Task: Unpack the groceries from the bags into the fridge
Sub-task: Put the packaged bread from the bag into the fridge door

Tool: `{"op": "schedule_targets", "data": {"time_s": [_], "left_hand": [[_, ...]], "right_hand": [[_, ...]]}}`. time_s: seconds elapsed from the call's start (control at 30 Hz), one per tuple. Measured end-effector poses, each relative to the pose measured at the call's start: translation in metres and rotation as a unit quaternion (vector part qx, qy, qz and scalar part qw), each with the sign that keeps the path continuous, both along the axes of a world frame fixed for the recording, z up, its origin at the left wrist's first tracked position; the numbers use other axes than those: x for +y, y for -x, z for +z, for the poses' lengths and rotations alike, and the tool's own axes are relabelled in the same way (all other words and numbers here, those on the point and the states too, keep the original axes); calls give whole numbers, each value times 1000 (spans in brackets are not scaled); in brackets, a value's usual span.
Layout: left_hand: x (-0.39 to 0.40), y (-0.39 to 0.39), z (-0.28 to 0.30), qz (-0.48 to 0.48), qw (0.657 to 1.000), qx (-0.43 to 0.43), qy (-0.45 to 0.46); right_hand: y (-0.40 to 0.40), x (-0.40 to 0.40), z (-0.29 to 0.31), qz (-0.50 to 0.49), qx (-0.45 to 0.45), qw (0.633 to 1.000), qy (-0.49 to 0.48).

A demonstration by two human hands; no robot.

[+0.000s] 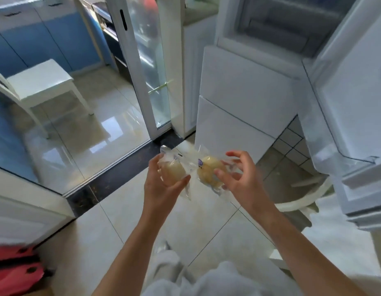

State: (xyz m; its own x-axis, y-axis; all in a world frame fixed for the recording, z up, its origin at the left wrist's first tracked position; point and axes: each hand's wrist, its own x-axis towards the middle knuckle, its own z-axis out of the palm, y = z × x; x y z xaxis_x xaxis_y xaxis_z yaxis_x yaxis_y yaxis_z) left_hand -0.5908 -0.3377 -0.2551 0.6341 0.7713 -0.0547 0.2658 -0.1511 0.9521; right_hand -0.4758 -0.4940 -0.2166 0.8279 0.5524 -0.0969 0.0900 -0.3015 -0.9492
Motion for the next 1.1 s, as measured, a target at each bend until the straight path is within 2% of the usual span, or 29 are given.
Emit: {"op": "schedule_targets", "data": {"time_s": [0.27,0.43,0.67,0.9,1.1], "left_hand": [[101,-67,34,-116,993,-30,-23],[128,-126,59,-183,981,-63,-32],[132,-220,104,-249,959,-132,-37],[118,-312,162,-282,935,-206,-66],[99,-380,205,-308,914,-259,-56]], "right_hand": [[-16,65,33,-144,-37,989,-15],[-40,85,60,-214,-91,973,-12],[-92,92,107,-294,-199,934,30],[-154,85,153,-346,-265,900,16],[-204,70,191,-377,-316,871,5]]}}
